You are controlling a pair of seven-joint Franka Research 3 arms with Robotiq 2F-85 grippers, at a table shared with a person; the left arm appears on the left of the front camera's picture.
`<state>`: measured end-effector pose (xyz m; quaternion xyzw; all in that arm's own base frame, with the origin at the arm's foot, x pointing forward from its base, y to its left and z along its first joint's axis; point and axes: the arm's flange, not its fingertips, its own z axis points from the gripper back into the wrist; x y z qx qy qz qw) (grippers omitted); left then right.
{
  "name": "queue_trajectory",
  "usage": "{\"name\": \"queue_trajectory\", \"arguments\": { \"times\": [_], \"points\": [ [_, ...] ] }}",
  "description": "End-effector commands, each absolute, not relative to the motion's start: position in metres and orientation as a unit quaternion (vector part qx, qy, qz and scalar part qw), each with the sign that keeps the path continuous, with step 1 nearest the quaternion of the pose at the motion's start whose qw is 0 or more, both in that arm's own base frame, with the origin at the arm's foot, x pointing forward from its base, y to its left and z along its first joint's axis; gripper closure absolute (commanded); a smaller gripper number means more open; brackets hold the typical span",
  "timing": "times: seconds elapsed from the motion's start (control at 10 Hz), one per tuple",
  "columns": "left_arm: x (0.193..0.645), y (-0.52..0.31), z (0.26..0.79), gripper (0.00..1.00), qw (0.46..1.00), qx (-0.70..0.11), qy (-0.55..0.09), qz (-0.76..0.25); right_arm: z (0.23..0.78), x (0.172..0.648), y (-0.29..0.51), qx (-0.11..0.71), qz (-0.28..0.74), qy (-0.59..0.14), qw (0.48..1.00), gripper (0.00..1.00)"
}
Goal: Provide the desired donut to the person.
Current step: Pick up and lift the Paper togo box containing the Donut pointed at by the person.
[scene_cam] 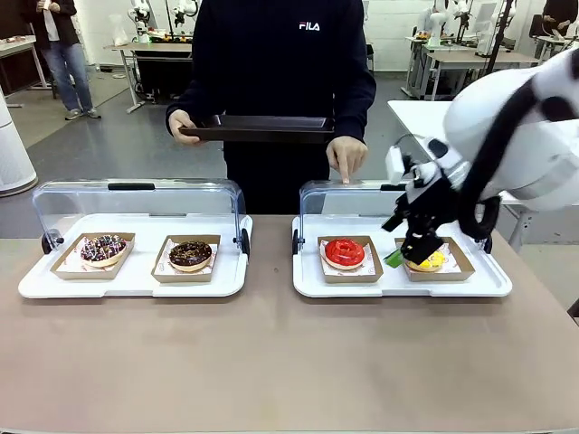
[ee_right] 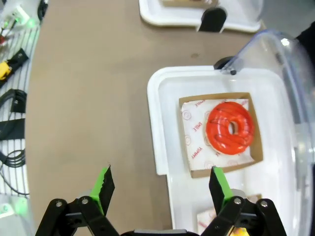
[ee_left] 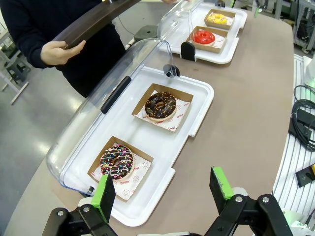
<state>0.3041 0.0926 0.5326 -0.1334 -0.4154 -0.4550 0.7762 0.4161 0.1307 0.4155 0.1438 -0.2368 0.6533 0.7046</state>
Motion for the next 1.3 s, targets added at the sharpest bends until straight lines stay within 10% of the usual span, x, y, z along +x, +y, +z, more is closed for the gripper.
{"name": "queue_trajectory", "arguments": {
  "times": [0.0,1.2],
  "points": [
    [0.305,0.093,0.532,0.00,0.775,-0.136,-0.418,-0.455,0.394,0.455,0.132,0.137,0.671,-0.226,0.693,0.00],
    [0.305,0.093,0.532,0.00,0.775,-0.136,-0.418,-0.455,0.313,0.495,0.160,0.066,0.694,-0.173,0.696,0.00]
  ]
}}
